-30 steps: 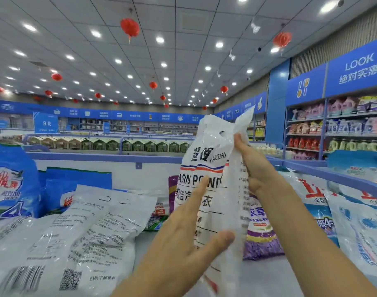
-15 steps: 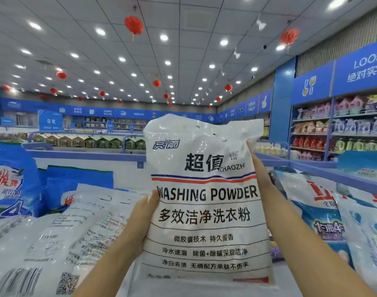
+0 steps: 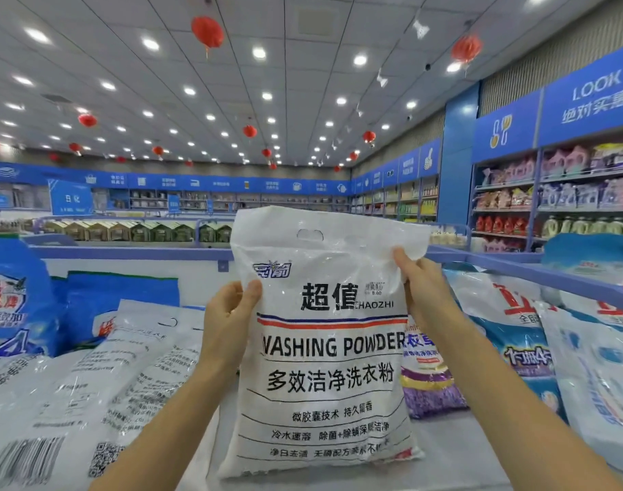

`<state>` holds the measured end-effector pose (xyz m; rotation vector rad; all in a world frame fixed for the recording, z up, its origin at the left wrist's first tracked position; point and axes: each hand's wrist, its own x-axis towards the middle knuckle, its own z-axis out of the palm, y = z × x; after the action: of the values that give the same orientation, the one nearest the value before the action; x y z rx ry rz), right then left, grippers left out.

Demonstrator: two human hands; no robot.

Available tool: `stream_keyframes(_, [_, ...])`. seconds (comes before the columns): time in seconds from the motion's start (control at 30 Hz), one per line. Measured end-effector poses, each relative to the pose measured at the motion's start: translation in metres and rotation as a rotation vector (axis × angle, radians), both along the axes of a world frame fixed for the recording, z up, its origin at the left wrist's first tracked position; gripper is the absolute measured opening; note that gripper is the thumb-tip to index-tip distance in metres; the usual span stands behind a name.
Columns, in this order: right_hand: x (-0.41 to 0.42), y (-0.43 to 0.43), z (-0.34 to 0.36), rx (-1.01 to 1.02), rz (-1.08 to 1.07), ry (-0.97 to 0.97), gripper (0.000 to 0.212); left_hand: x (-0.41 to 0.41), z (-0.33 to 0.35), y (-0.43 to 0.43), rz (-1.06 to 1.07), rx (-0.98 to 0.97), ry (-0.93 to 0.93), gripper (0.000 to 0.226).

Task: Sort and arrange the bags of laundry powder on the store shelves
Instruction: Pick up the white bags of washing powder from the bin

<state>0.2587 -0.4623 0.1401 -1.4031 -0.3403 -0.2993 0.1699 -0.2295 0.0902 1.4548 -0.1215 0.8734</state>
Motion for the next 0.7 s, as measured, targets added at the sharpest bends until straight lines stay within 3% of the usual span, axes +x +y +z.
stream_keyframes(0.1, [-0.001, -0.014, 0.012, -0.059, 0.034, -0.023, 0.030, -0.003, 0.003, 0.007, 0.091, -0.038, -0.044, 0.022])
stream_keyframes(0.2, [-0.003, -0.030, 0.024, -0.025, 0.134, -0.076, 0.015, -0.007, 0.009, 0.018, 0.067, -0.048, -0.065, 0.017])
stream_keyframes(0.4, [-0.010, -0.032, 0.032, 0.072, 0.218, -0.022, 0.015, -0.011, 0.010, 0.027, -0.053, -0.095, 0.003, 0.012])
stream_keyframes(0.6, [-0.024, -0.041, 0.053, -0.104, 0.344, -0.073, 0.027, -0.012, 0.020, 0.042, -0.114, -0.103, -0.049, 0.019])
stream_keyframes(0.7, [-0.025, -0.038, 0.046, -0.030, 0.317, -0.031, 0.026, -0.008, -0.005, 0.045, -0.268, -0.018, 0.120, 0.042])
